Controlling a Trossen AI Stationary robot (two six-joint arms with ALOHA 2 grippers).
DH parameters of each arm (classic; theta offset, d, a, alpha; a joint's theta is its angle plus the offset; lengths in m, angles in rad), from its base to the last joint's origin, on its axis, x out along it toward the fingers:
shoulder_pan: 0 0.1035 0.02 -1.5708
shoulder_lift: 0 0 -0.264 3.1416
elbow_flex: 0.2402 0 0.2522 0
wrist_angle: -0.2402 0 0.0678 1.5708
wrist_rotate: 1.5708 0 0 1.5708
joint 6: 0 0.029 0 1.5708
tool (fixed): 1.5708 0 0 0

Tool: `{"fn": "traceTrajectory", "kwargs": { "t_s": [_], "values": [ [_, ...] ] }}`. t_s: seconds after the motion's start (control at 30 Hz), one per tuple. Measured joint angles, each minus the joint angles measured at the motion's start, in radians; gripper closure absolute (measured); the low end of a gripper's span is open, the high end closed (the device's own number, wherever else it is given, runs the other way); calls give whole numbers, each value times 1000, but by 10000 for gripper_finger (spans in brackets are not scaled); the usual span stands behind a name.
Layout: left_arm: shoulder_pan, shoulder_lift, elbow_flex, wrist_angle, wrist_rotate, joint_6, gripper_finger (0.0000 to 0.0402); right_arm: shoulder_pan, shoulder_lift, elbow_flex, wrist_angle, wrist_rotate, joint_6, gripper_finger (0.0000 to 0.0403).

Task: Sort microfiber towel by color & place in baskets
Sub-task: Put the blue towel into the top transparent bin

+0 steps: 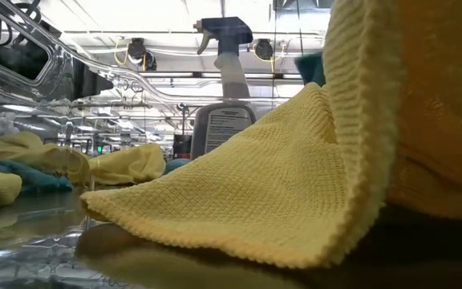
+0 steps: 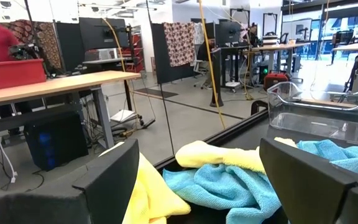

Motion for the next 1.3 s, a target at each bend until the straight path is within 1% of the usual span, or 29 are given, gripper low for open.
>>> {"fn": "traceTrajectory", "kwargs": {
  "t_s": [0.2,0.43,0.6,0.7,0.77,0.9,0.97,1.13,1.3],
  "values": [
    [0,0,0,0,0,0,63,-73,-167,17,-35,61,-53,402],
    [0,0,0,0,0,0,63,-197,-327,17,-74,203,-107,403],
    [0,0,0,0,0,0,63,-313,-397,17,-74,310,-138,403],
    [0,0,0,0,0,0,63,-392,-417,17,-74,380,-137,403],
    [0,0,0,0,0,0,63,-446,-422,17,-80,404,-131,403],
    [0,0,0,0,0,0,63,-548,-419,17,-85,402,-127,403],
    [0,0,0,0,0,0,63,-590,-410,17,-86,384,-115,403],
    [0,0,0,0,0,0,63,-685,-382,-10,-78,261,-111,403],
    [0,0,0,0,0,0,63,-759,-344,-84,-49,168,-105,402]
  ]
}}
